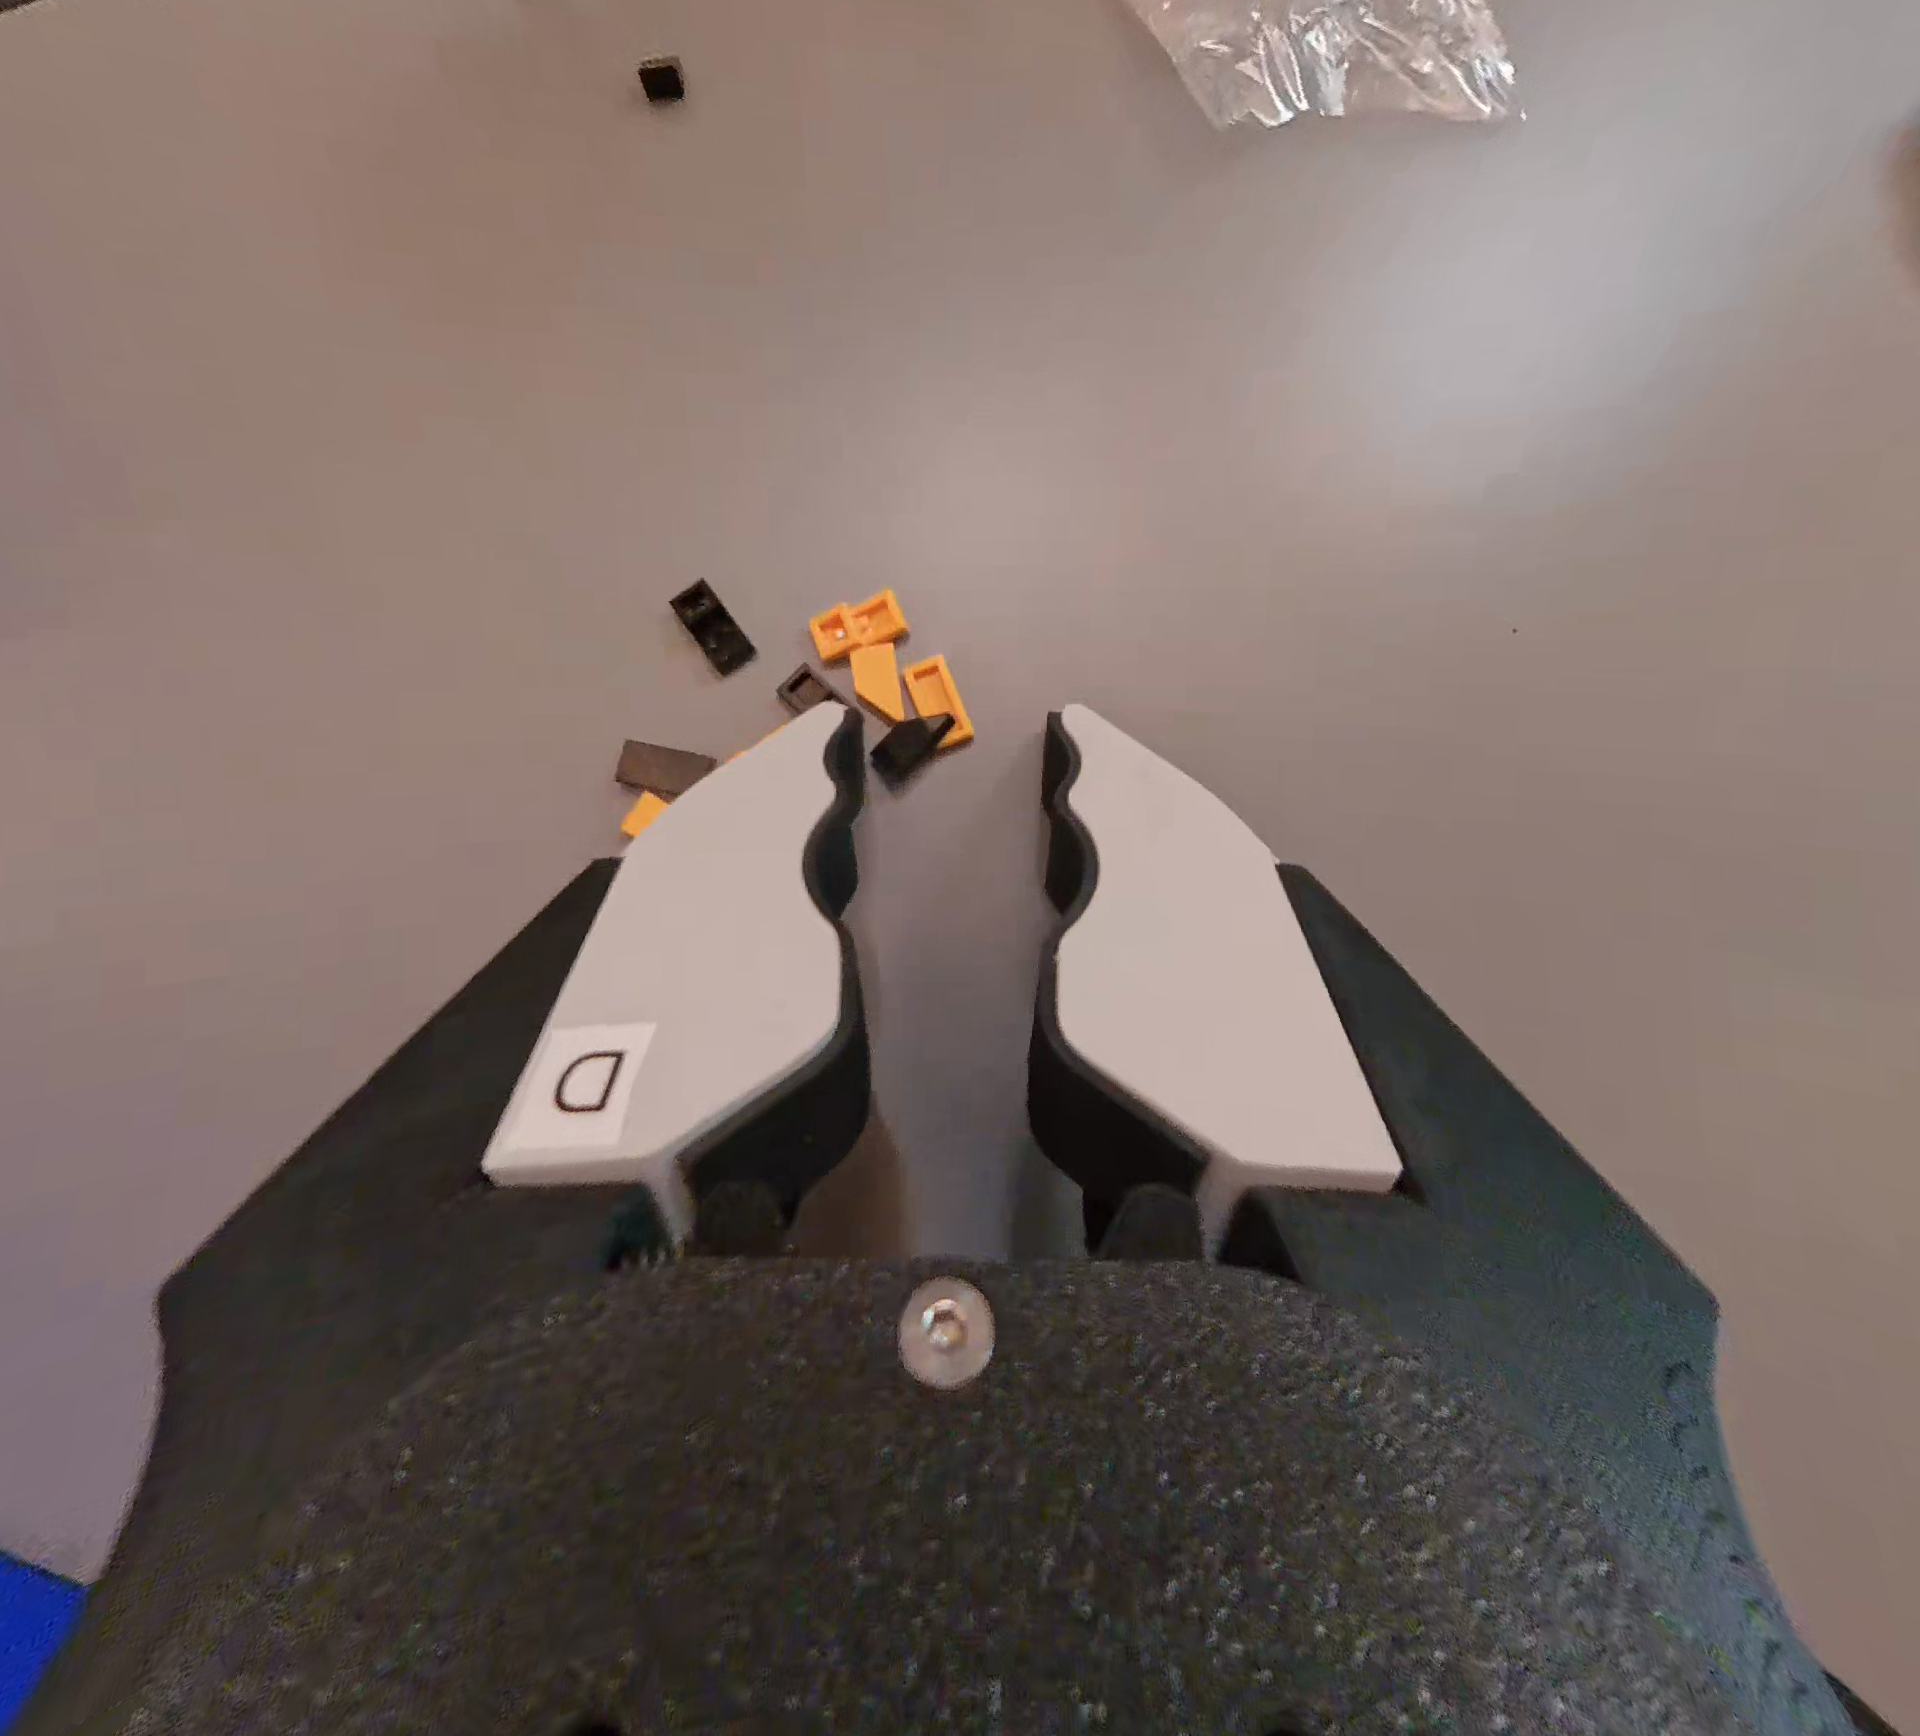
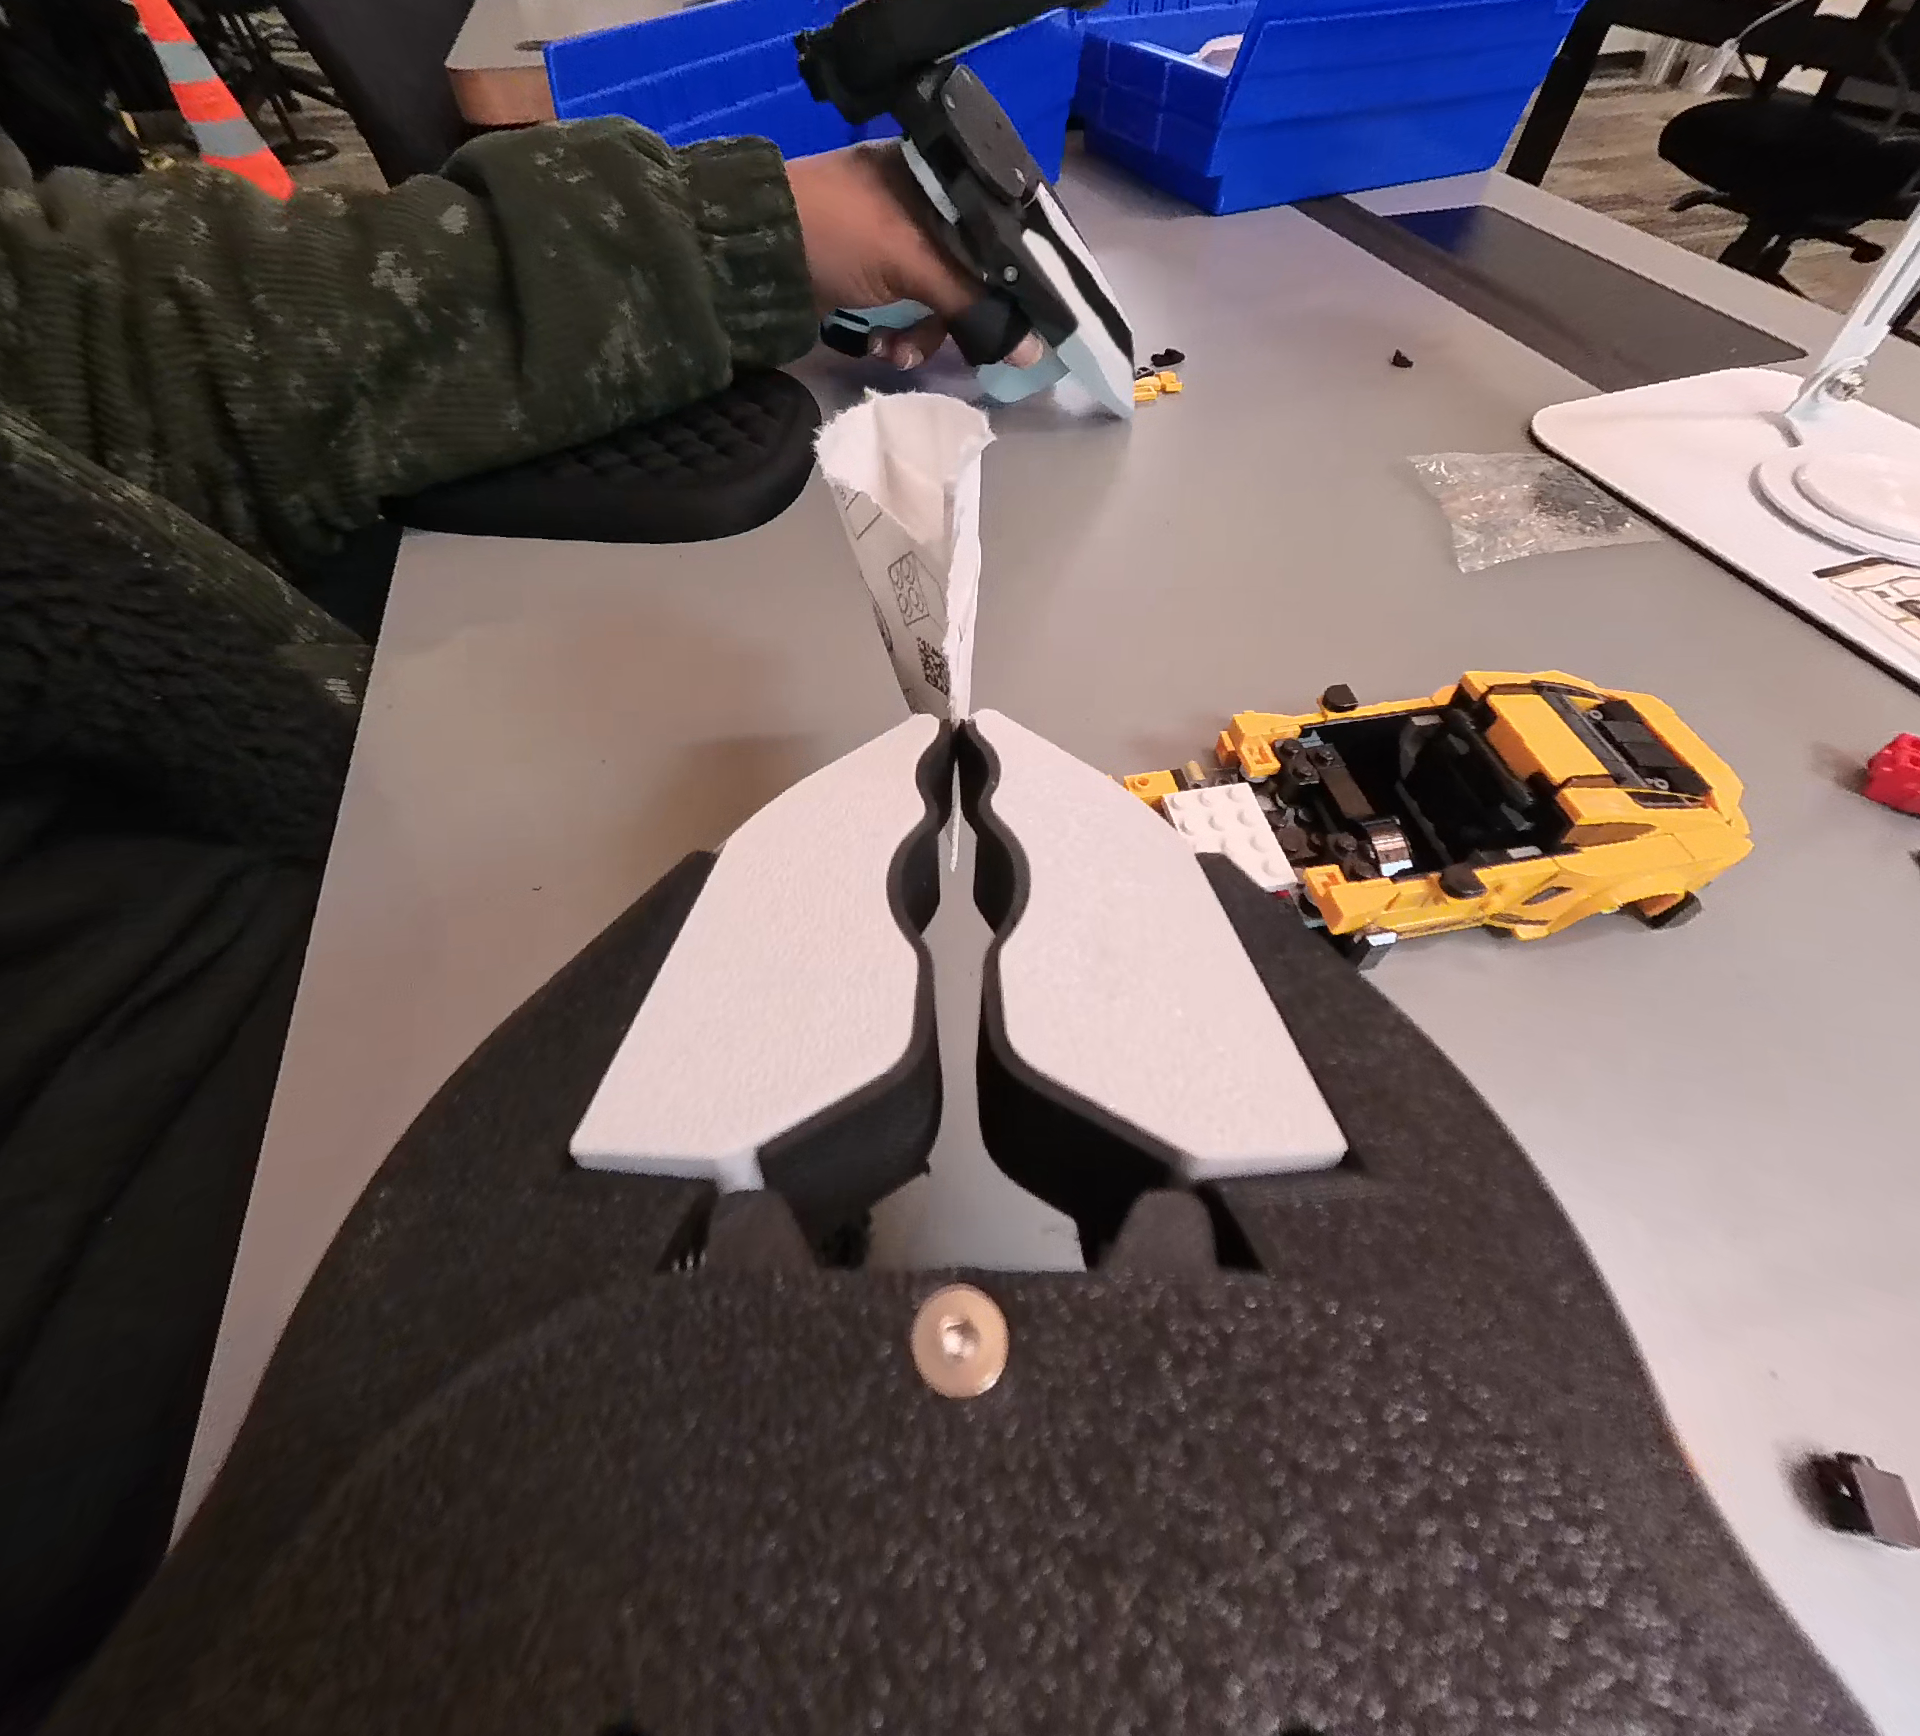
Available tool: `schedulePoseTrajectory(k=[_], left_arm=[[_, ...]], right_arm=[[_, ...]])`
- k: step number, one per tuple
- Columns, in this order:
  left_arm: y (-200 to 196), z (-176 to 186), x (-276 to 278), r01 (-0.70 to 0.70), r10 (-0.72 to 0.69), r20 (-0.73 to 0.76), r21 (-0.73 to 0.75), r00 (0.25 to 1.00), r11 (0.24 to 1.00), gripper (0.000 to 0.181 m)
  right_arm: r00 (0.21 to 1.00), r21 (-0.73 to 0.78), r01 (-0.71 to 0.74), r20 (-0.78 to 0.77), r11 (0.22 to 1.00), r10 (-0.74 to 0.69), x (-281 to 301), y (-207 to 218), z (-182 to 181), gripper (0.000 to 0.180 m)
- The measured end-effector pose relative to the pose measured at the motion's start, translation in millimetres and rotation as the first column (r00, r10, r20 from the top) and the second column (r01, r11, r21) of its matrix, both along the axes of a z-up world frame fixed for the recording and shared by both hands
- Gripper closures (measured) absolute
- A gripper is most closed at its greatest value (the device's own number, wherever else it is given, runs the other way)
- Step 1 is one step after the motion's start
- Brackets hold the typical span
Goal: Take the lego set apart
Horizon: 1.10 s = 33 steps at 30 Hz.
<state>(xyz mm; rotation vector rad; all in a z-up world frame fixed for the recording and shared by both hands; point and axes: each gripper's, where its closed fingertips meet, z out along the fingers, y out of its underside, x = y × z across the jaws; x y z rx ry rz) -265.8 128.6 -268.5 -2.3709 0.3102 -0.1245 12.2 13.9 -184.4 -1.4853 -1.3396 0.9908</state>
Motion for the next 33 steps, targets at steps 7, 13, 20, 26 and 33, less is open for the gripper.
schedulePoseTrajectory(k=[7, 13, 20, 26, 33], left_arm=[[-0.2, -0.4, -0.8, -0.008, 0.008, -0.001, -0.005, 1.000, 1.000, 0.170], [-4.2, 0.4, 5.6, 0.038, -0.038, 0.001, -0.015, 0.999, 0.999, 0.172], [-34.5, 75.3, 107.6, 0.415, -0.485, 0.223, 0.298, 0.845, 0.860, 0.172], [-107.0, 114.6, 227.4, 0.738, -0.852, 0.027, 0.485, 0.523, 0.469, 0.171], [-123.1, 107.5, 249.1, 0.788, -0.897, 0.021, 0.470, 0.441, 0.398, 0.165]], right_arm=[[1.000, -0.004, 0.000, 0.007, 1.000, 0.000, -0.5, 0.2, -1.9, 0.179], [1.000, -0.004, 0.000, 0.004, 1.000, 0.000, -0.2, 0.2, -1.2, 0.179], [1.000, -0.009, -0.002, 0.012, 1.000, 0.003, -0.7, 0.3, -3.2, 0.179], [0.999, -0.009, -0.010, 0.039, 1.000, 0.010, -3.1, -0.8, -9.3, 0.179], [0.999, -0.006, -0.010, 0.038, 1.000, 0.010, -2.8, -1.2, -8.8, 0.179]])
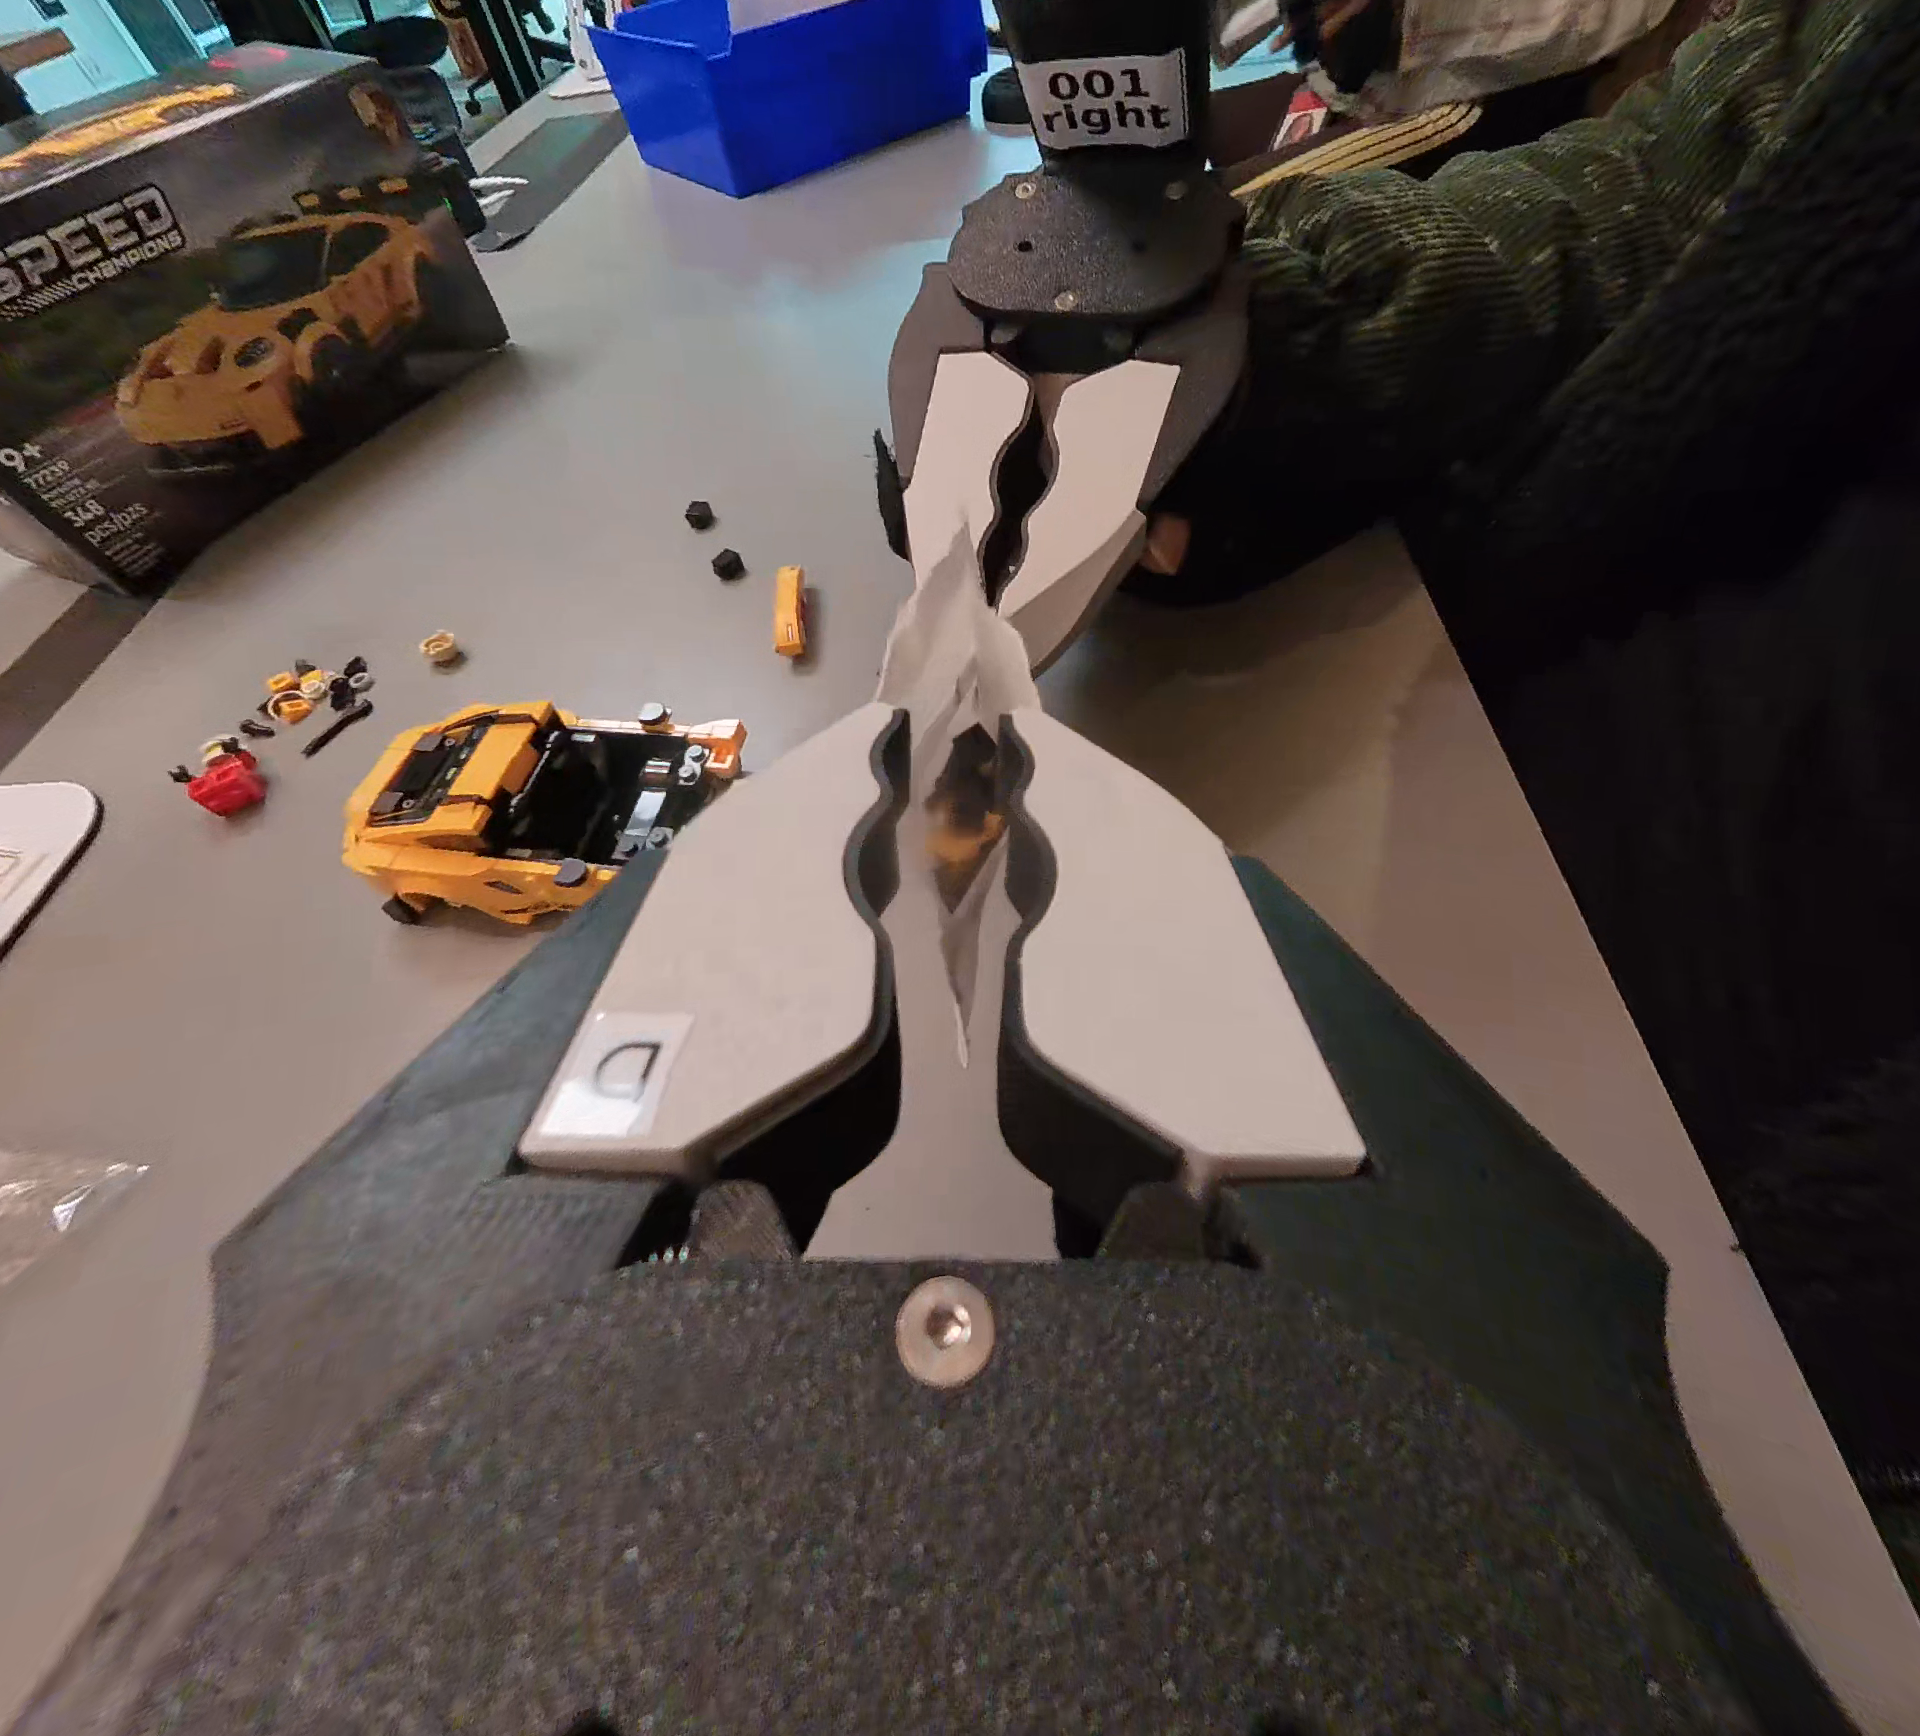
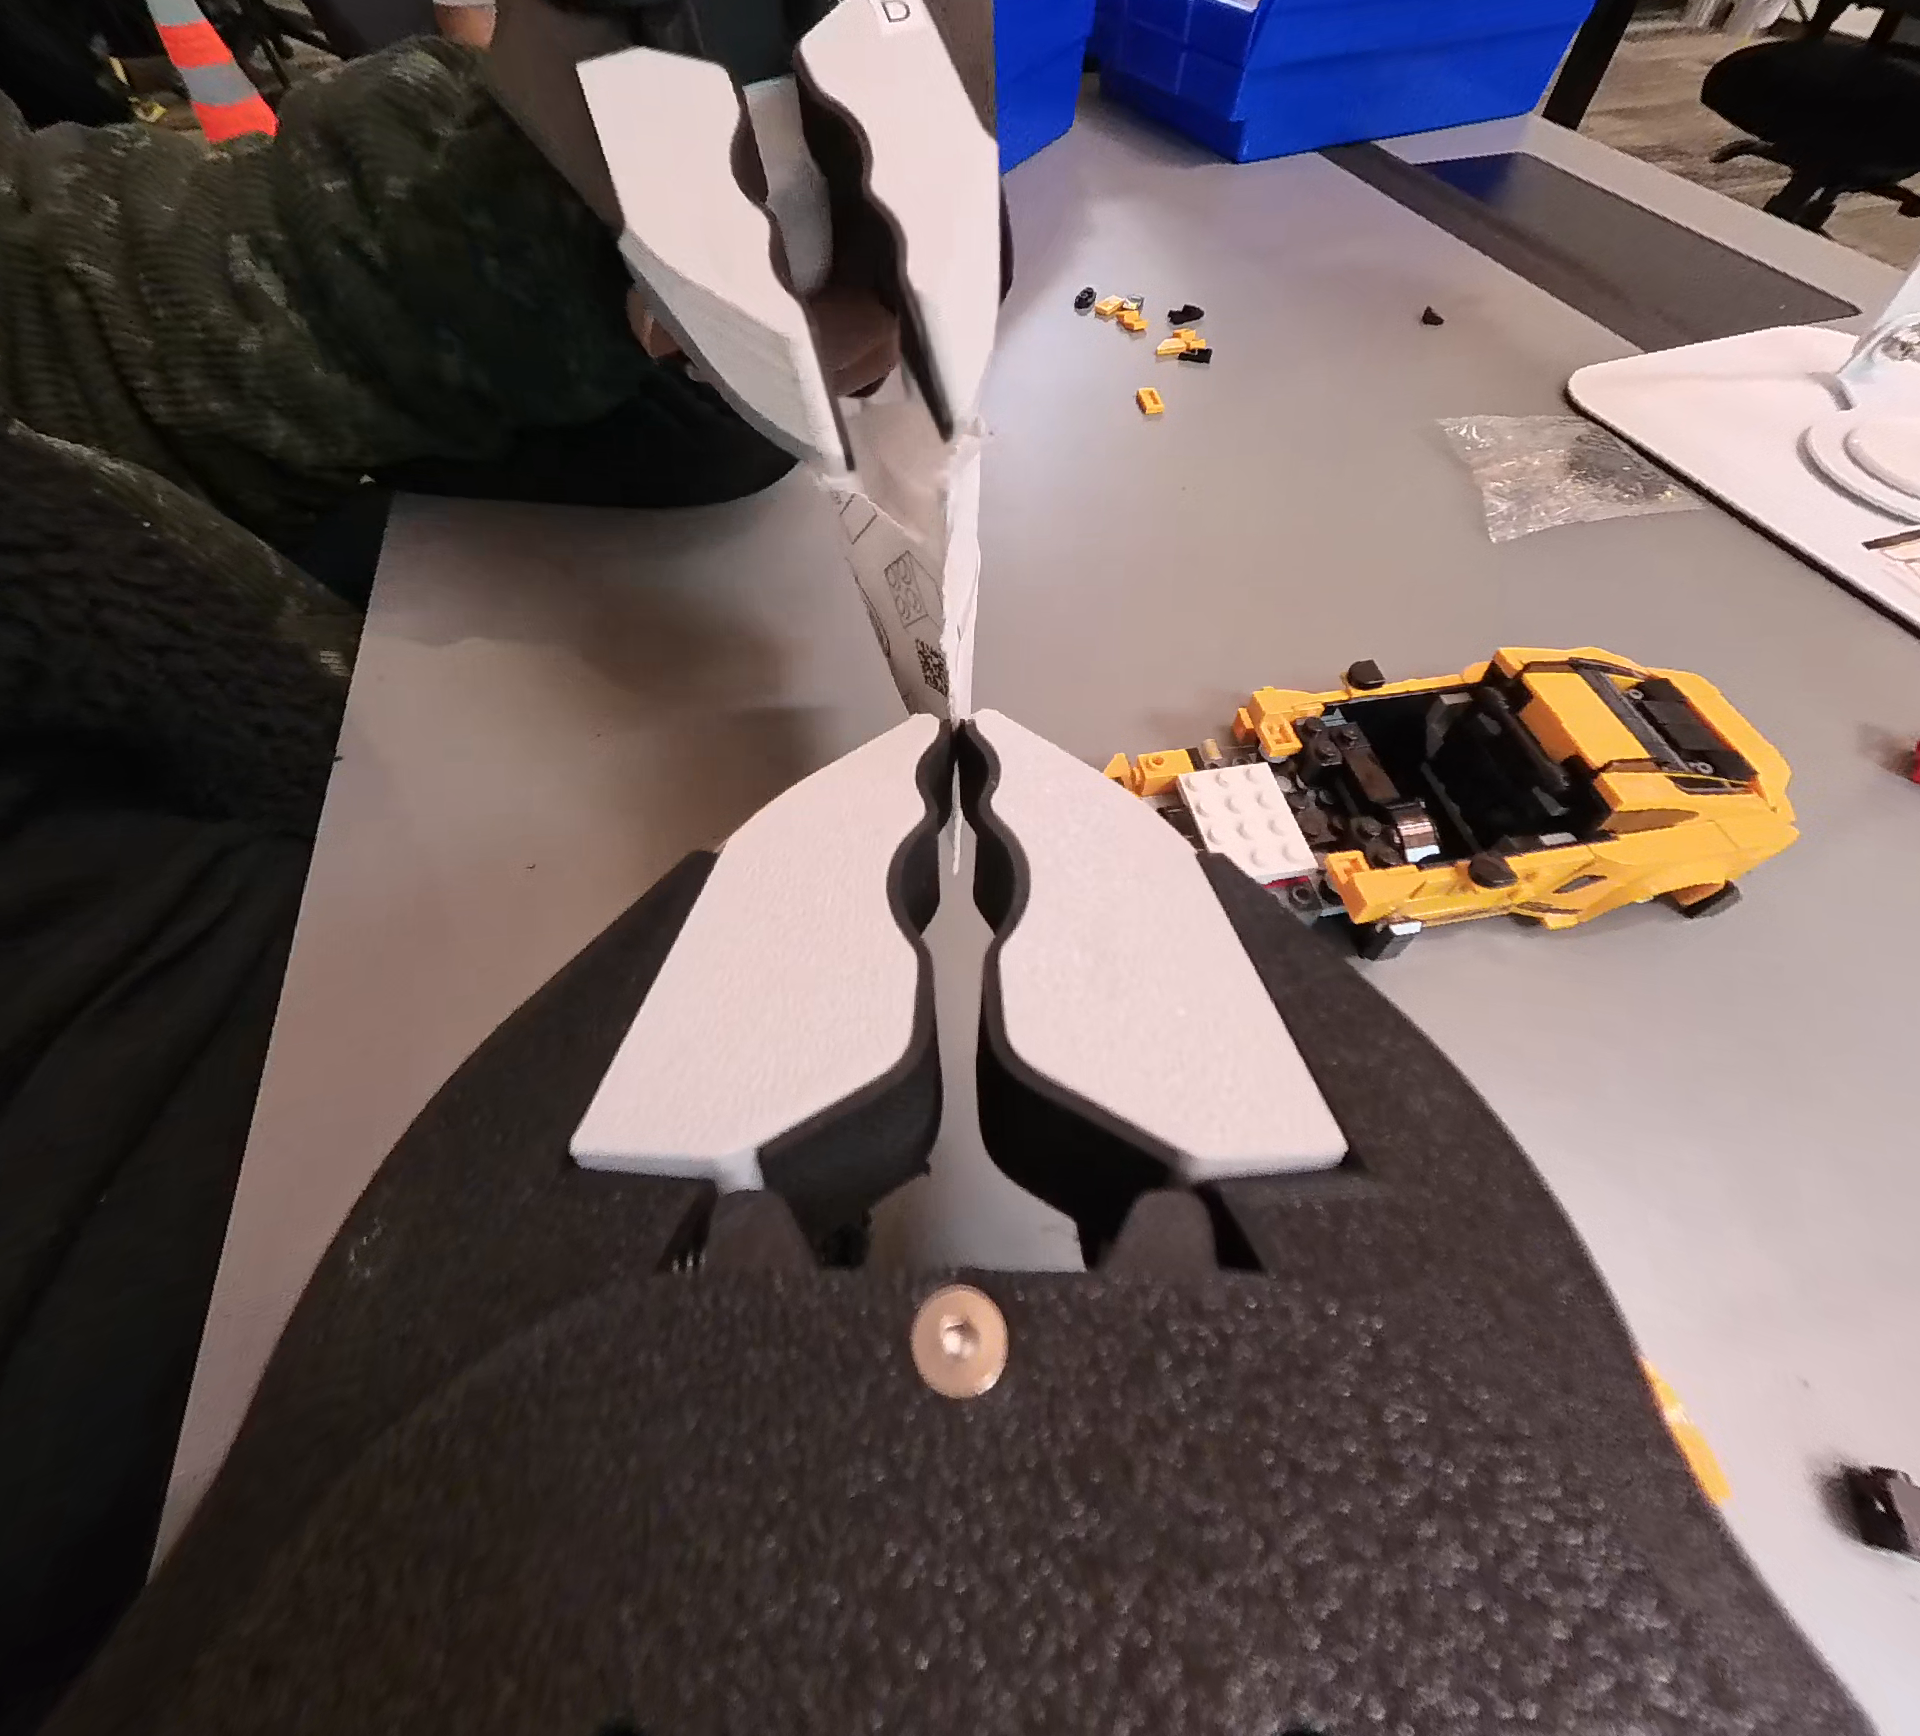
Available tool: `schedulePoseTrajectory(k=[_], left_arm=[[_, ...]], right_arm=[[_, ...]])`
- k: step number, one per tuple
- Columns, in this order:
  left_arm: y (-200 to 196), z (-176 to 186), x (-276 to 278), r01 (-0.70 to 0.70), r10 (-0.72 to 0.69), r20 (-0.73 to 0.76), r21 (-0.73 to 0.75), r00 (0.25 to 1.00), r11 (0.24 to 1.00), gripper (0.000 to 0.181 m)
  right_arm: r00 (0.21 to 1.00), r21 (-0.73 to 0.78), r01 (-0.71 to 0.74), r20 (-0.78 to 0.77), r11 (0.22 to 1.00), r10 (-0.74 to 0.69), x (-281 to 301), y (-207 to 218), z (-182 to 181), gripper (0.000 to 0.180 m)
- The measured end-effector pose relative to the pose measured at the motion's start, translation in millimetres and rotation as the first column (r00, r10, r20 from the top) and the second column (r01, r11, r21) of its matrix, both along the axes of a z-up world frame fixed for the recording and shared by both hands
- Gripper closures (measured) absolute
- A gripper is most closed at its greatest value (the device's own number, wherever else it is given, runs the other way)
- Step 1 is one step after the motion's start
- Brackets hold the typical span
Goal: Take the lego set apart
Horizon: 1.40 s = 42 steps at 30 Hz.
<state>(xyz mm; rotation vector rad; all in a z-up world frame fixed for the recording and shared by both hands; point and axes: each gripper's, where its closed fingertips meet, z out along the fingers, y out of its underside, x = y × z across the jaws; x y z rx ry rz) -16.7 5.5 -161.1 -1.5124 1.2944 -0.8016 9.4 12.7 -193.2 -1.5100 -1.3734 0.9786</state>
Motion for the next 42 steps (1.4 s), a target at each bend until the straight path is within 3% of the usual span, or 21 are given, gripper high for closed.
schedulePoseTrajectory(k=[4, 7, 9, 11, 13, 15, 18, 21, 25, 30, 32, 37, 40, 42], left_arm=[[4.1, 9.2, -10.1, -0.020, 0.019, 0.037, 0.017, 0.999, 1.000, 0.160], [41.5, 12.5, -50.4, -0.255, 0.255, 0.014, 0.029, 0.967, 0.967, 0.162], [77.2, 7.9, -102.5, -0.498, 0.498, -0.018, 0.003, 0.867, 0.867, 0.162], [104.5, -1.6, -165.3, -0.718, 0.717, -0.047, -0.028, 0.696, 0.695, 0.164], [116.3, -16.5, -218.7, -0.840, 0.836, -0.084, -0.086, 0.542, 0.536, 0.163], [119.1, -35.7, -250.7, -0.880, 0.868, -0.152, -0.130, 0.473, 0.457, 0.157], [116.1, -63.2, -245.6, -0.838, 0.809, -0.237, -0.259, 0.537, 0.481, 0.149], [106.0, -88.6, -214.8, -0.764, 0.680, -0.349, -0.276, 0.645, 0.583, 0.147], [107.6, -106.8, -197.8, -0.749, 0.626, -0.436, -0.209, 0.647, 0.629, 0.146], [114.0, -107.3, -200.3, -0.766, 0.644, -0.434, -0.211, 0.630, 0.607, 0.152], [113.7, -107.3, -202.7, -0.771, 0.647, -0.438, -0.214, 0.624, 0.600, 0.164], [111.5, -107.2, -203.2, -0.773, 0.642, -0.454, -0.206, 0.618, 0.600, 0.165], [109.3, -105.4, -198.7, -0.759, 0.630, -0.446, -0.210, 0.635, 0.617, 0.165], [106.5, -91.6, -184.1, -0.713, 0.616, -0.371, -0.243, 0.695, 0.658, 0.165]], right_arm=[[1.000, 0.001, 0.004, -0.008, 1.000, -0.004, 0.8, 0.5, 1.8, 0.179], [1.000, 0.001, 0.008, -0.015, 1.000, -0.008, 1.6, 1.2, 3.2, 0.179], [1.000, 0.000, 0.007, -0.015, 1.000, -0.007, 1.5, 1.0, 3.4, 0.179], [1.000, 0.004, 0.005, -0.014, 1.000, -0.004, 1.2, 0.3, 3.5, 0.179], [1.000, 0.007, 0.004, -0.017, 1.000, -0.004, 1.4, -0.1, 4.6, 0.179], [1.000, 0.008, 0.004, -0.020, 1.000, -0.004, 1.7, -0.3, 5.6, 0.179], [1.000, 0.011, 0.002, -0.019, 1.000, -0.002, 1.8, -0.9, 6.0, 0.179], [1.000, 0.015, 0.005, -0.026, 1.000, -0.004, 2.7, -0.9, 8.0, 0.179], [1.000, 0.018, 0.003, -0.028, 1.000, -0.002, 2.9, -1.6, 8.9, 0.179], [1.000, 0.015, 0.001, -0.026, 1.000, -0.001, 2.7, -1.8, 8.4, 0.179], [1.000, 0.016, 0.000, -0.024, 1.000, 0.000, 2.4, -2.1, 7.8, 0.179], [1.000, 0.015, 0.002, -0.023, 1.000, -0.001, 2.4, -1.8, 7.5, 0.179], [1.000, 0.017, 0.003, -0.025, 1.000, -0.002, 2.7, -1.7, 8.2, 0.179], [1.000, 0.017, 0.003, -0.026, 1.000, -0.003, 2.8, -1.5, 8.3, 0.179]])
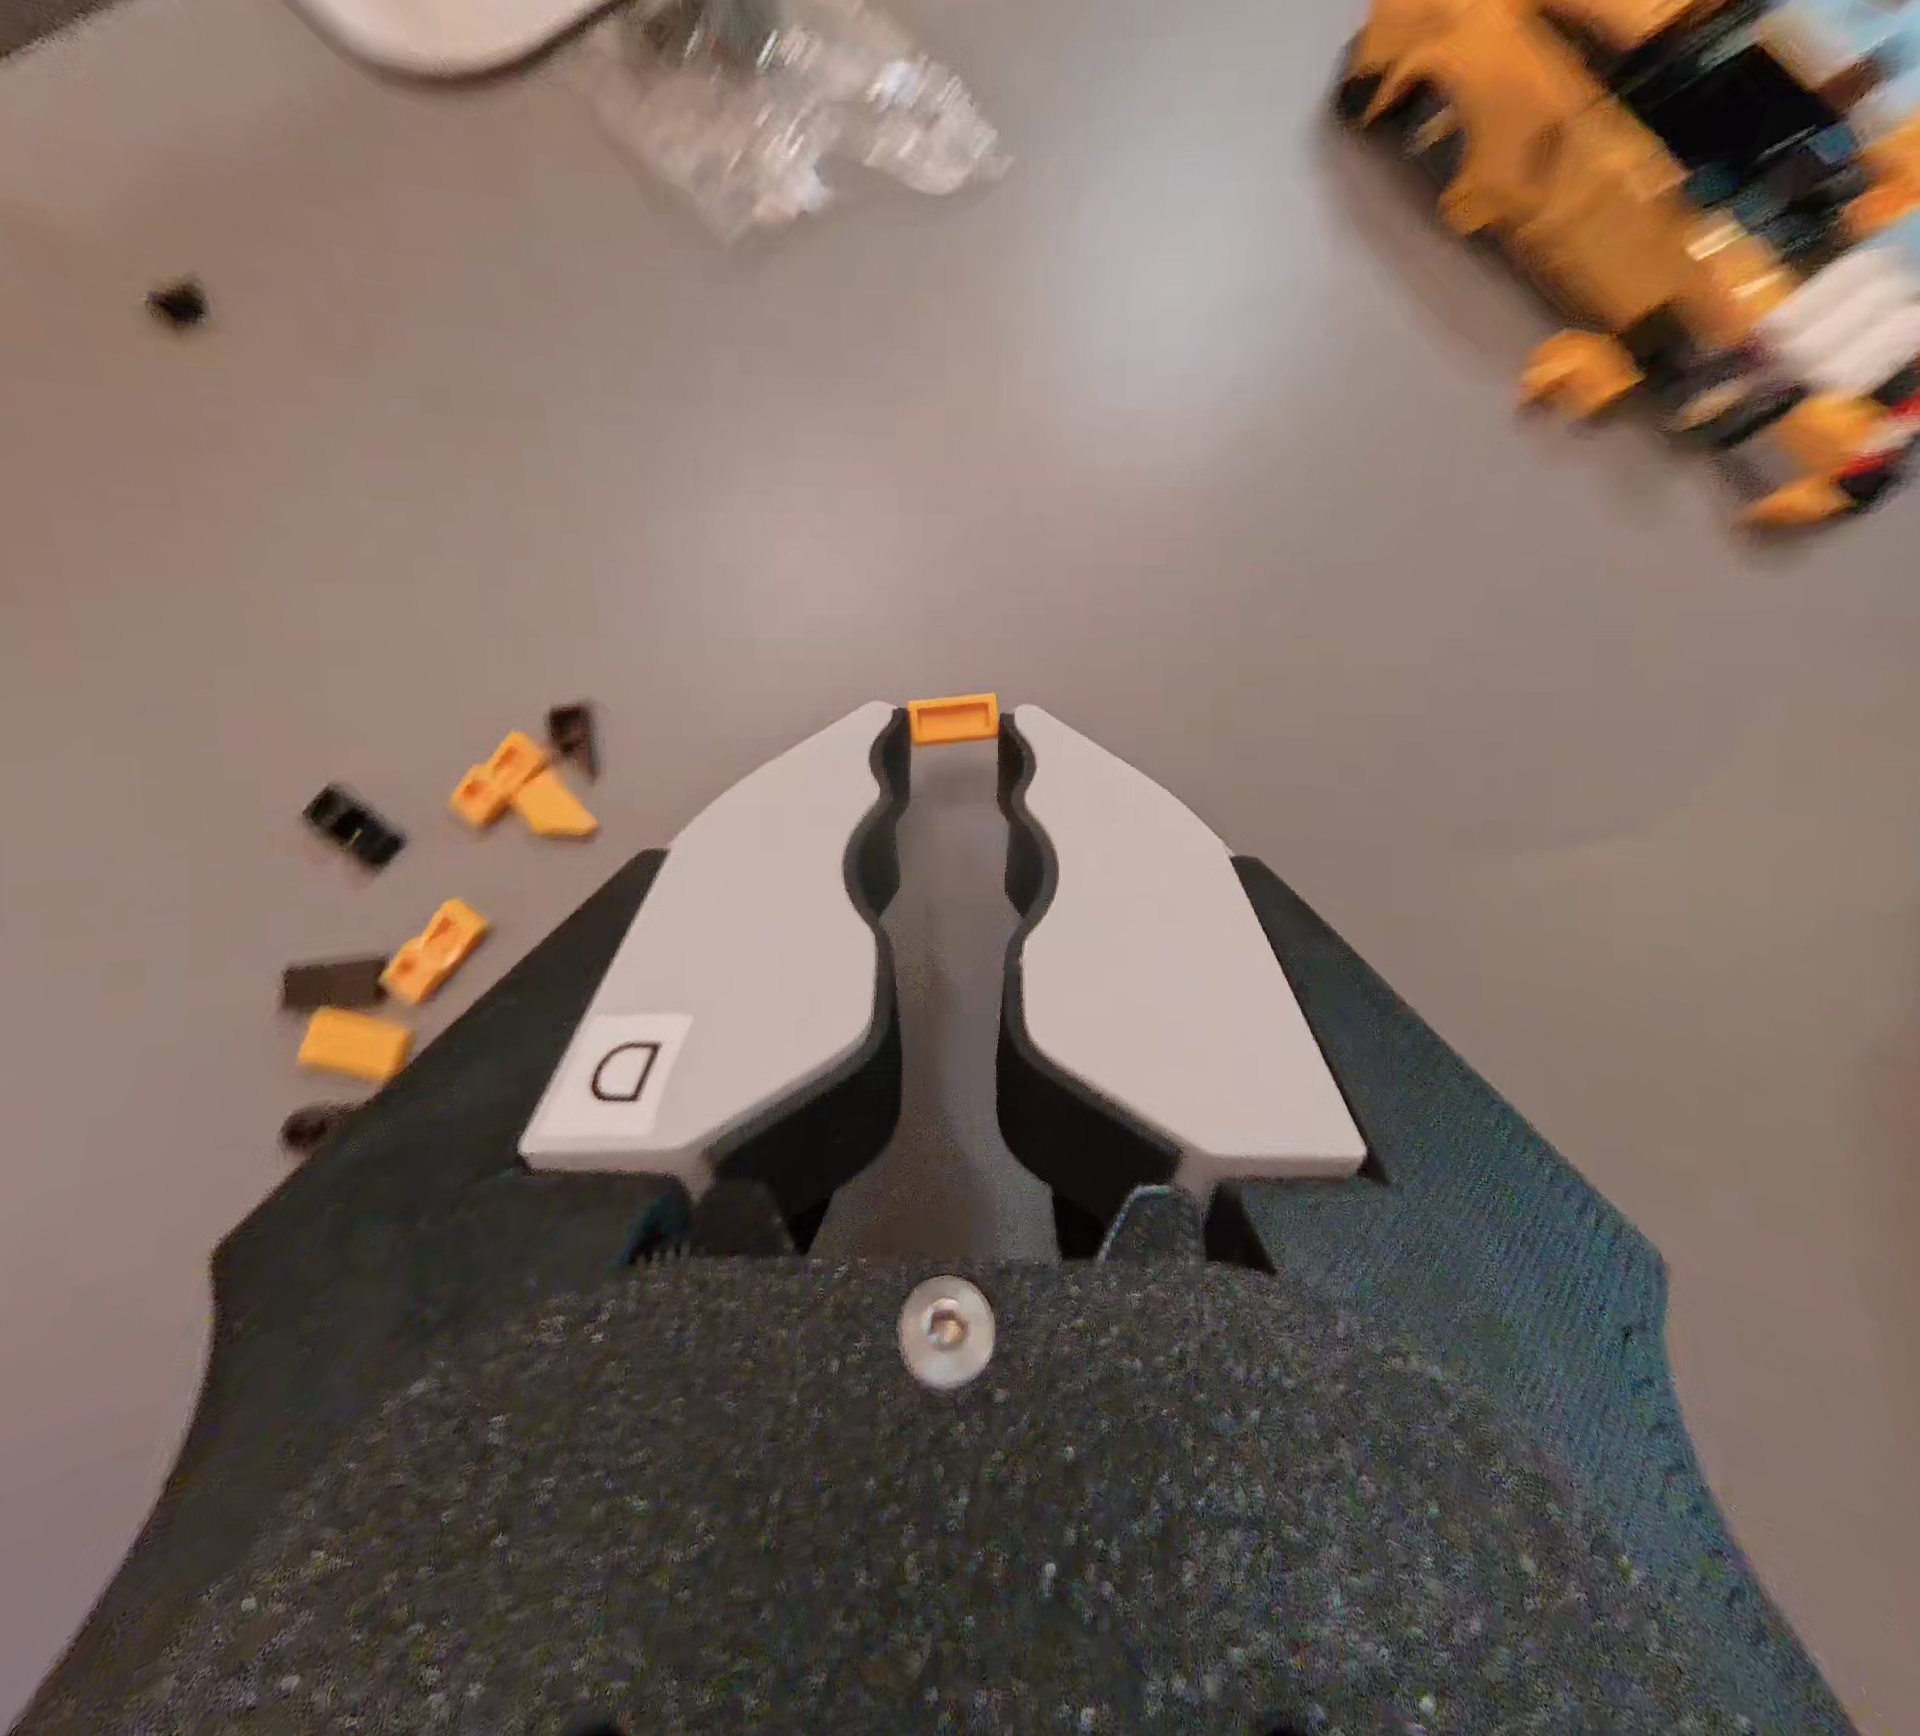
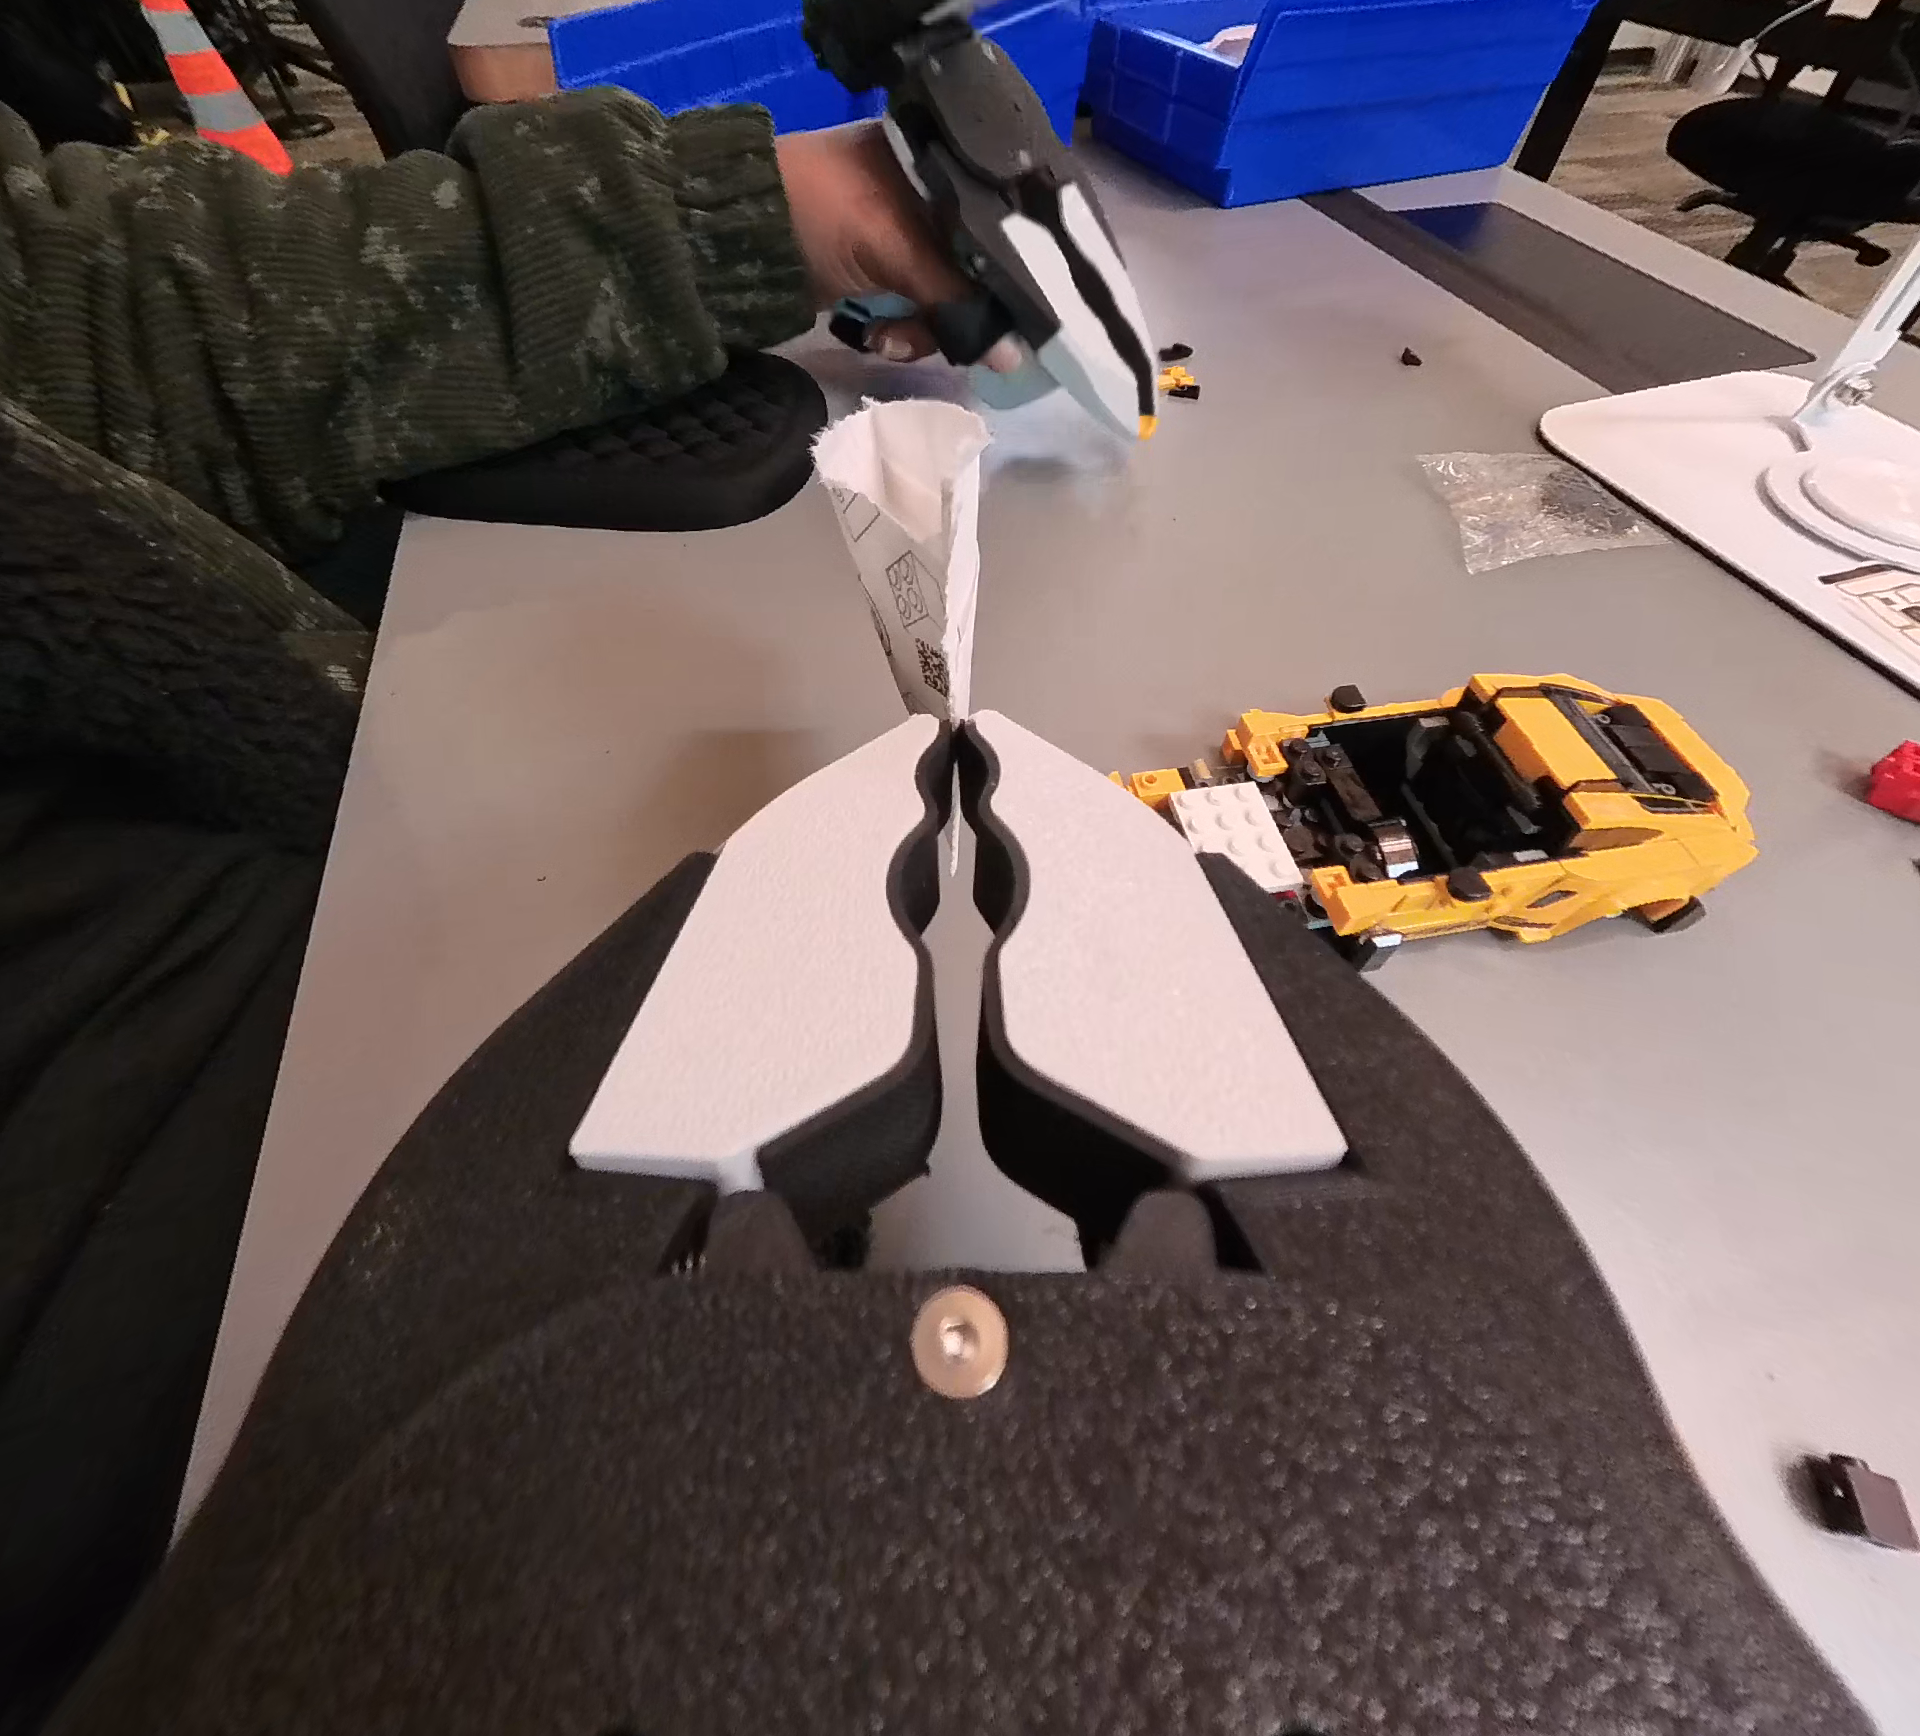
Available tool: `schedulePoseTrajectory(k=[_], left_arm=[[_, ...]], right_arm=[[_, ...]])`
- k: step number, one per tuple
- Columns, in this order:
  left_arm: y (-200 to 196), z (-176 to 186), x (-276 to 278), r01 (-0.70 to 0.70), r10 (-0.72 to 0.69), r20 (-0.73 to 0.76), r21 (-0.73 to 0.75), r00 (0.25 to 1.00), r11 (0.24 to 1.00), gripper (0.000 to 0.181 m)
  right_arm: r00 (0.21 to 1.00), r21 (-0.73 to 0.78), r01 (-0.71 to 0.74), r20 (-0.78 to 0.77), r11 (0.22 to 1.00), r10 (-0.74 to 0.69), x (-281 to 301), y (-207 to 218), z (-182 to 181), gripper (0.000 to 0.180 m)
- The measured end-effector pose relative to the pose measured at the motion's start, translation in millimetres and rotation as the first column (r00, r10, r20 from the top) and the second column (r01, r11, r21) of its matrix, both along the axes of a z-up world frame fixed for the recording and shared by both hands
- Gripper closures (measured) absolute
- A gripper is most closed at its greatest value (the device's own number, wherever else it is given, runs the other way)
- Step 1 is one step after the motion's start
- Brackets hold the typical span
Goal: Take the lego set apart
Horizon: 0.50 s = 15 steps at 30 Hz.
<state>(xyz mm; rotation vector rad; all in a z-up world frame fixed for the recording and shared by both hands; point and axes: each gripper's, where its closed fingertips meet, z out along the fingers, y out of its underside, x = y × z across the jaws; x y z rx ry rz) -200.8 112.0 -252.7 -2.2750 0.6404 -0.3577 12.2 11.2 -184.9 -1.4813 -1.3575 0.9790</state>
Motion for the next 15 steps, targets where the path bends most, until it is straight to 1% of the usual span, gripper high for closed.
schedulePoseTrajectory(k=[2, 4, 6, 8, 12, 15], left_arm=[[-6.6, 27.7, 26.0, 0.081, -0.090, 0.113, 0.088, 0.990, 0.993, 0.165], [-21.3, 61.2, 59.7, 0.191, -0.234, 0.203, 0.208, 0.951, 0.959, 0.165], [-41.4, 89.5, 93.2, 0.298, -0.381, 0.224, 0.330, 0.897, 0.896, 0.165], [-62.3, 107.6, 123.3, 0.384, -0.499, 0.220, 0.410, 0.838, 0.827, 0.165], [-90.5, 113.6, 164.8, 0.502, -0.628, 0.193, 0.448, 0.754, 0.740, 0.165], [-95.8, 103.3, 178.0, 0.546, -0.652, 0.154, 0.425, 0.743, 0.722, 0.165]], right_arm=[[1.000, -0.005, 0.000, 0.005, 1.000, 0.000, -0.2, 0.6, -1.6, 0.179], [1.000, -0.010, -0.001, 0.012, 1.000, 0.001, -0.7, 0.8, -3.7, 0.179], [1.000, -0.015, -0.002, 0.021, 1.000, 0.003, -1.7, 0.9, -6.1, 0.179], [1.000, -0.017, -0.003, 0.027, 1.000, 0.004, -2.3, 1.0, -7.9, 0.179], [1.000, -0.020, -0.002, 0.028, 1.000, 0.003, -2.4, 1.4, -8.5, 0.179], [1.000, -0.019, -0.004, 0.027, 1.000, 0.005, -2.5, 0.9, -8.1, 0.179]])
